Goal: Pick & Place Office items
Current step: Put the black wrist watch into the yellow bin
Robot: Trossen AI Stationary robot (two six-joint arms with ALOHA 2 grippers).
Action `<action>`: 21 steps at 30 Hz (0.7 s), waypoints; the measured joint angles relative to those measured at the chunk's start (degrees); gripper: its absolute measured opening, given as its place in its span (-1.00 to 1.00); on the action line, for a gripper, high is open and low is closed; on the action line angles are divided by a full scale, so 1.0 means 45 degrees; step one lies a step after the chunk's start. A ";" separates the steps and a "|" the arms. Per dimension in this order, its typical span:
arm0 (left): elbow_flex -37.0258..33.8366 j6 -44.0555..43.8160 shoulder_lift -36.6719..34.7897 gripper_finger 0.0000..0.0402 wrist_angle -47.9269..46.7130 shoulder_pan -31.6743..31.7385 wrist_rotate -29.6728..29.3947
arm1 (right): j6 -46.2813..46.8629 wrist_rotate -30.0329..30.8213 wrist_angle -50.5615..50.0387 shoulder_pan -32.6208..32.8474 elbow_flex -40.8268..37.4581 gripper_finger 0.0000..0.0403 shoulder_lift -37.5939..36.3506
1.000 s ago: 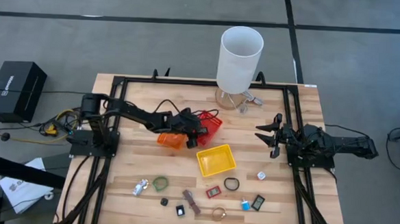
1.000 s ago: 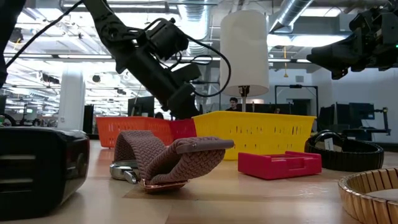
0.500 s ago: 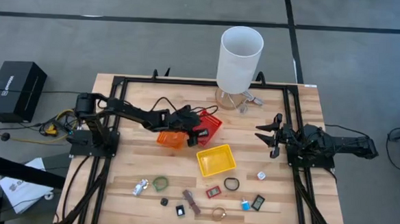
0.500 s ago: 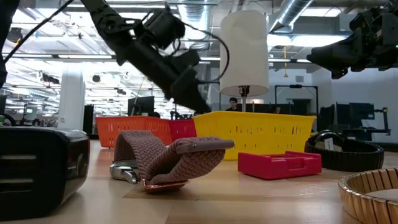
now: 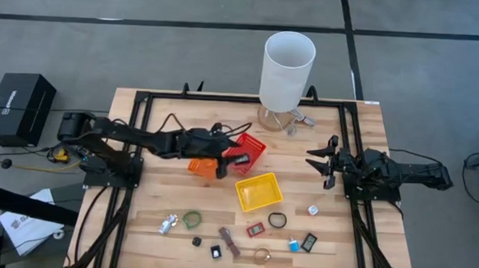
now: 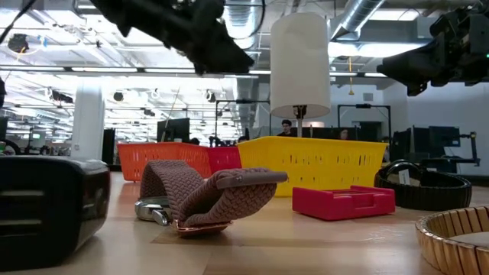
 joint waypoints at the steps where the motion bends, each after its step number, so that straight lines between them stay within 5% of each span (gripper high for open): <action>1: -0.0183 0.0000 -0.0273 -0.12 -0.0032 -0.0157 0.0009 | 0.0250 -0.0005 -0.0005 0.0005 -0.0002 -0.34 0.0000; 8: -0.1406 -0.0508 -0.1647 -0.16 0.0005 -0.1312 0.0005 | 0.1806 0.0024 0.1001 -0.0033 -0.0005 -0.34 0.0004; 14: -0.2345 -0.1015 -0.2494 -0.19 -0.0002 -0.2043 0.0004 | -0.0275 0.0966 0.2636 -0.0259 -0.0005 -0.34 0.0009; 21: -0.2726 -0.1015 -0.3194 -0.20 0.0018 -0.2216 -0.0045 | -0.0439 0.1336 0.3465 -0.0481 -0.0005 -0.34 0.0005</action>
